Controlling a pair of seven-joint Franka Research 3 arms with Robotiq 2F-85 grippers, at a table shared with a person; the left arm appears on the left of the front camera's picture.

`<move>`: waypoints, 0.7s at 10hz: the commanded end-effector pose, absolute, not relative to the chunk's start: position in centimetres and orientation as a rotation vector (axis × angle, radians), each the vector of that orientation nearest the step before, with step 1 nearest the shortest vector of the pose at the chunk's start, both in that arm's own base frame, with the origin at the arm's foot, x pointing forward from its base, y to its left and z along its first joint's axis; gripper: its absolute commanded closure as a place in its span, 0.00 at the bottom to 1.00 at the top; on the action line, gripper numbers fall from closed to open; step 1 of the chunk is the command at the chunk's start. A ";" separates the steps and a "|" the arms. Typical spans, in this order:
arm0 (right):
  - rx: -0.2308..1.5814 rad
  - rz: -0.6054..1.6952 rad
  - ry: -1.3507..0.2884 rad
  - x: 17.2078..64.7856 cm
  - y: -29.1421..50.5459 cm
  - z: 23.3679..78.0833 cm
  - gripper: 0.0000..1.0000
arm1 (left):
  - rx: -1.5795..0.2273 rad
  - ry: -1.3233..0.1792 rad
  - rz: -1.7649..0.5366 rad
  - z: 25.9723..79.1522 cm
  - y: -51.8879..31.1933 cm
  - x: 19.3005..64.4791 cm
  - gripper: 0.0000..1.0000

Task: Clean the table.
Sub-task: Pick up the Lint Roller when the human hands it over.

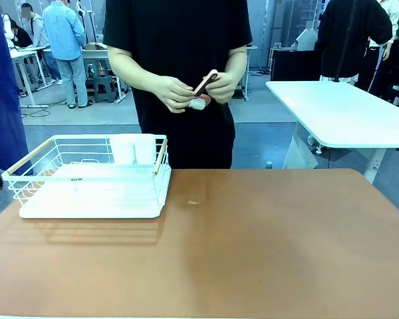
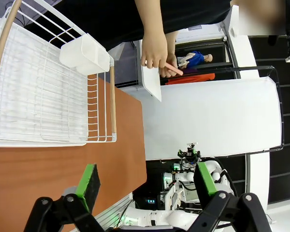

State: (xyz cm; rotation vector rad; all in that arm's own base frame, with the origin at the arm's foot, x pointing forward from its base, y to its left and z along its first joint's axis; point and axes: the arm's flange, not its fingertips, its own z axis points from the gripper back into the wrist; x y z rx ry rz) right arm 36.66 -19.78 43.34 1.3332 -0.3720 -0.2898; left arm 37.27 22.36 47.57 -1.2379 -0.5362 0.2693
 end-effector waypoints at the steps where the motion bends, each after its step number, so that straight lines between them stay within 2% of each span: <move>1: 1.335 -0.297 -0.378 36.7 -19.7 43.5 0.00 | -1.238 -0.544 0.271 47.7 22.5 37.1 0.00; 7: 1.335 -0.297 -0.378 36.7 -19.7 43.5 0.00 | -1.238 -0.544 0.271 47.7 22.5 37.1 0.00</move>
